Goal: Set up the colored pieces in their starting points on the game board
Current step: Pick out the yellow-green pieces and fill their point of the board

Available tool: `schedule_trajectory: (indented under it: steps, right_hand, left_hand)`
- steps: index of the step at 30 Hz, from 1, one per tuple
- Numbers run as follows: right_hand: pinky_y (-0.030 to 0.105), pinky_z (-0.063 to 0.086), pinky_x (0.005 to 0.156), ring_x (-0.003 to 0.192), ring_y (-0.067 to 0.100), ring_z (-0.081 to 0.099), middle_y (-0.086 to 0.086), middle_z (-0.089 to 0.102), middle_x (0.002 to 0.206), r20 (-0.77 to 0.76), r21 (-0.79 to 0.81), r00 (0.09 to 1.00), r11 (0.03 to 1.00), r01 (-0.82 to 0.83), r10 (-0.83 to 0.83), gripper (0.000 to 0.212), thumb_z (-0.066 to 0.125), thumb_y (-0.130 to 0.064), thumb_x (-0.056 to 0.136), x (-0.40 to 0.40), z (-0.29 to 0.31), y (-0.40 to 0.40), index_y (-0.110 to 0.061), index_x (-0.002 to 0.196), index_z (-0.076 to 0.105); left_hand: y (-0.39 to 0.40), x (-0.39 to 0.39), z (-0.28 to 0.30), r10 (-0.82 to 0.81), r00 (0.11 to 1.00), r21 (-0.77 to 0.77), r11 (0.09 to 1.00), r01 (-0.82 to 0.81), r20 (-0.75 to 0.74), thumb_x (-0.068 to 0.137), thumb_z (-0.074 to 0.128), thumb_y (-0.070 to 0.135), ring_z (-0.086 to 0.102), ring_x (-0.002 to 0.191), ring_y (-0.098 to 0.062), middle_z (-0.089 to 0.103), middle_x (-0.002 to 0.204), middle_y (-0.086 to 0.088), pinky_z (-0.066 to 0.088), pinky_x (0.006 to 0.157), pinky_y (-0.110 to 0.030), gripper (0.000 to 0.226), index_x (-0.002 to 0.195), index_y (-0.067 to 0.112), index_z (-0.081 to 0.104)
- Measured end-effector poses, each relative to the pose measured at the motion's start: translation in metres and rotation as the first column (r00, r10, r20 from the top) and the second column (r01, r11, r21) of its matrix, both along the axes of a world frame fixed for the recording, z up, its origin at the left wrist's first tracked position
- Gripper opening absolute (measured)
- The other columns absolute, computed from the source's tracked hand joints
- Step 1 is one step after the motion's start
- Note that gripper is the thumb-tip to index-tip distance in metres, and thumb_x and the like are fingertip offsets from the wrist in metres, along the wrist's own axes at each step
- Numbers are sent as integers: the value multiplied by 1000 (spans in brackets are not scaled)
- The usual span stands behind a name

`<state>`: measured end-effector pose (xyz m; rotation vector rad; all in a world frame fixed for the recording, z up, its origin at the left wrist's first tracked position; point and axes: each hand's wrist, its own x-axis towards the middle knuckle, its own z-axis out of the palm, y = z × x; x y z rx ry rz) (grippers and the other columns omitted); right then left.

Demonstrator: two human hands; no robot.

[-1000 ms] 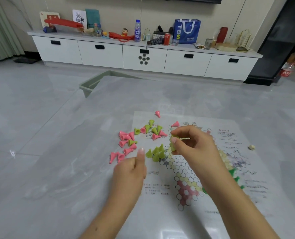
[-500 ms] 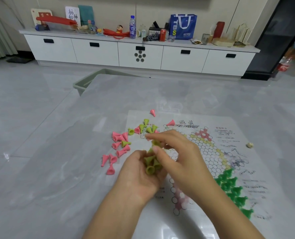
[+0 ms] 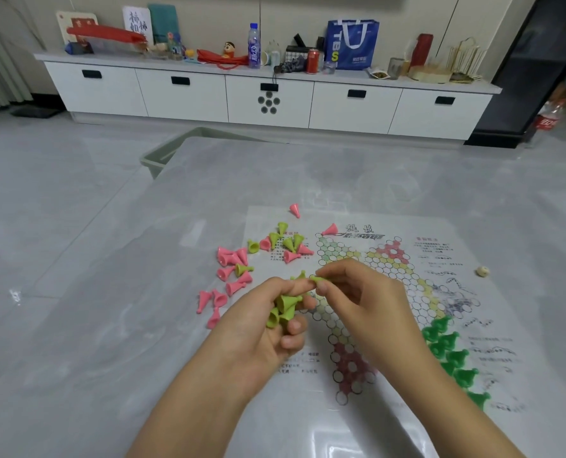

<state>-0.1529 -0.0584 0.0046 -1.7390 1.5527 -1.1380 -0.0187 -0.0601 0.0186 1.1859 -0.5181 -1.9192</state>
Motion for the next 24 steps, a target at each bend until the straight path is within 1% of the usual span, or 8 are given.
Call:
schedule_trajectory:
  steps: [3, 7, 9, 12, 15, 17, 20, 24]
  right_hand:
    - [9, 48, 70, 82, -4, 60, -17, 65, 76, -137, -35, 990, 999, 8, -12, 4, 61, -19, 85, 0, -3, -1, -20, 89, 62]
    - [20, 46, 58, 63, 8, 61, -5, 66, 69, -222, 9, 973, 998, 70, -66, 6, 54, -21, 89, -1, -7, -3, -22, 83, 51]
    - [24, 44, 57, 62, 11, 59, -5, 65, 69, -284, 41, 955, 994, 101, -85, 2, 50, -21, 90, 0, -10, -4, -20, 88, 52]
    - [26, 47, 63, 68, 13, 60, -4, 65, 76, -374, 26, 923, 994, 108, -90, 11, 48, -22, 91, 2, -13, -3, -19, 96, 57]
    - [27, 45, 68, 78, 15, 58, -3, 64, 86, -364, -20, 924, 992, 123, -122, 12, 50, -23, 91, 4, -15, -2, -19, 97, 60]
    - [17, 36, 68, 84, 13, 51, -5, 54, 91, -332, -77, 930, 987, 142, -160, 10, 55, -21, 89, 4, -18, -3, -18, 94, 63]
    - [8, 34, 63, 73, 3, 48, -8, 51, 81, -327, -93, 927, 983, 159, -181, 7, 57, -23, 87, 4, -18, -4, -19, 90, 62]
    - [23, 46, 69, 74, 10, 56, -7, 63, 79, -337, -4, 934, 993, 122, -116, 5, 58, -22, 87, 6, -22, -1, -18, 88, 62]
  left_hand:
    - [-1, 1, 1, 6, 1000, -11, 1000, -6, -6, 78, 55, 8, 35, 40, -9, 58, 58, -3, 23, 35, -17, 23, 95, -2, 68]
    - [-8, 8, 2, 89, 993, -9, 996, -90, -75, 67, 52, 9, 38, 45, -10, 56, 59, -5, 30, 34, -16, 35, 96, -4, 66]
    - [-12, 14, 2, 166, 981, 13, 986, -165, -96, 76, 47, 8, 39, 50, -12, 54, 63, -7, 34, 36, -16, 28, 95, -4, 63]
    - [-16, 23, 2, 240, 965, 19, 971, -239, -107, 84, 40, 8, 41, 49, -13, 53, 64, -8, 36, 36, -15, 25, 92, -2, 61]
    - [-17, 27, 1, 262, 958, 17, 965, -262, -118, 83, 41, 6, 43, 43, -11, 54, 60, -7, 35, 36, -14, 23, 90, -1, 61]
    - [-16, 28, 1, 264, 956, 18, 965, -263, -126, 83, 41, 6, 43, 42, -10, 54, 59, -7, 35, 36, -14, 22, 89, -2, 61]
    - [-16, 30, 3, 272, 953, 20, 962, -272, -132, 82, 42, 5, 43, 41, -10, 54, 60, -7, 34, 36, -14, 21, 87, -1, 62]
    - [-16, 31, 4, 281, 949, 21, 959, -281, -140, 82, 42, 5, 43, 40, -9, 54, 58, -7, 34, 36, -14, 22, 87, -1, 62]
